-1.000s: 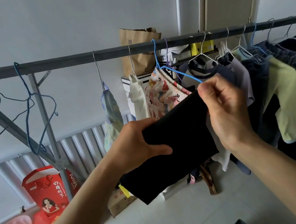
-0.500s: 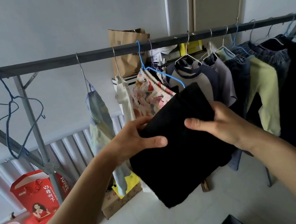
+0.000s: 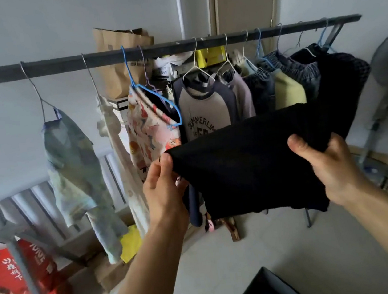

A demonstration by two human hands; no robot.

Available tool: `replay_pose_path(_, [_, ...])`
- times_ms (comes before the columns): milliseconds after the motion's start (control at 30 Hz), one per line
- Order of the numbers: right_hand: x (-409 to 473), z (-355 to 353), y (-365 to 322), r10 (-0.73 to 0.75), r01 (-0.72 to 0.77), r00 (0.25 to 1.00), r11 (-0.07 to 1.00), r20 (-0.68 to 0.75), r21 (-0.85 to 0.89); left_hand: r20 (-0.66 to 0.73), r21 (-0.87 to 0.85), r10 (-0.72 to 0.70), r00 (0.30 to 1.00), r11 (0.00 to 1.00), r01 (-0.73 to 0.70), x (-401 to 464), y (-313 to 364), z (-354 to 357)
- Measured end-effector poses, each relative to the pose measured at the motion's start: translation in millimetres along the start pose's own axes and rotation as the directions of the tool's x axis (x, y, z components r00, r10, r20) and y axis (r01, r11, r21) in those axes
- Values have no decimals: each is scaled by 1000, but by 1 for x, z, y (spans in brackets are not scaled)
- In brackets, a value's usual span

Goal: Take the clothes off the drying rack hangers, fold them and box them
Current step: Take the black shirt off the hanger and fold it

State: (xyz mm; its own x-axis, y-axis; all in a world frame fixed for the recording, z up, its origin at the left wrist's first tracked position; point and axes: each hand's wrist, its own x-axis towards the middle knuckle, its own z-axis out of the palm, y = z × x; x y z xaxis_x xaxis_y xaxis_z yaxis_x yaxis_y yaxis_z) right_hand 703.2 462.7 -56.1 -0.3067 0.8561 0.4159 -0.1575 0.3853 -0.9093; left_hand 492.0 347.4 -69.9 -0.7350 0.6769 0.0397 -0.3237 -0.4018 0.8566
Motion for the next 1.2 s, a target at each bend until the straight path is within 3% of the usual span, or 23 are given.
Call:
replay_pose_path(100, [-3, -13, 8, 38, -38, 997, 999, -62, -5, -18, 8, -19, 1000, 1000, 19, 4, -19, 15])
replay_pose_path(167, [-4, -16, 11, 67, -68, 995, 998, -72, -9, 107, 21, -107, 989, 994, 105, 9, -30, 25])
replay_pose_path(267, [-2, -15, 13, 91, -92, 990, 996, -107, -4, 312, 66, -294, 903, 955, 288, 13, -43, 33])
replay_pose_path(433, [6, -5, 20, 153, -155, 967, 988, -203, 6, 487, 316, -427, 762, 899, 303, 18, -66, 35])
replay_pose_path(567, [13, -3, 24, 332, -311, 914, 943, -235, 121, 520, 282, -449, 727, 893, 350, 39, -74, 32])
replay_pose_path(733, [18, 2, 26, 396, -332, 878, 909, -268, 253, 538, 343, -424, 729, 900, 270, 66, -72, 23])
replay_pose_path(900, [5, 4, 47, 562, -408, 814, 733, -146, 544, 603, 370, -399, 691, 907, 201, 85, -68, 26])
replay_pose_path(1033, [-37, 27, 93, 593, -352, 795, 619, -124, 702, 579, 377, -549, 603, 836, 399, 85, -80, 27])
replay_pose_path(1100, [-57, 48, 117, 510, -284, 836, 719, -204, 635, 572, 358, -598, 561, 798, 485, 79, -94, 29])
replay_pose_path(1167, [-71, 57, 126, 544, -249, 809, 661, -224, 708, 552, 317, -599, 580, 794, 519, 69, -107, 34])
replay_pose_path(1200, [-75, 63, 137, 519, -201, 832, 614, -198, 763, 545, 297, -583, 603, 807, 511, 65, -115, 36])
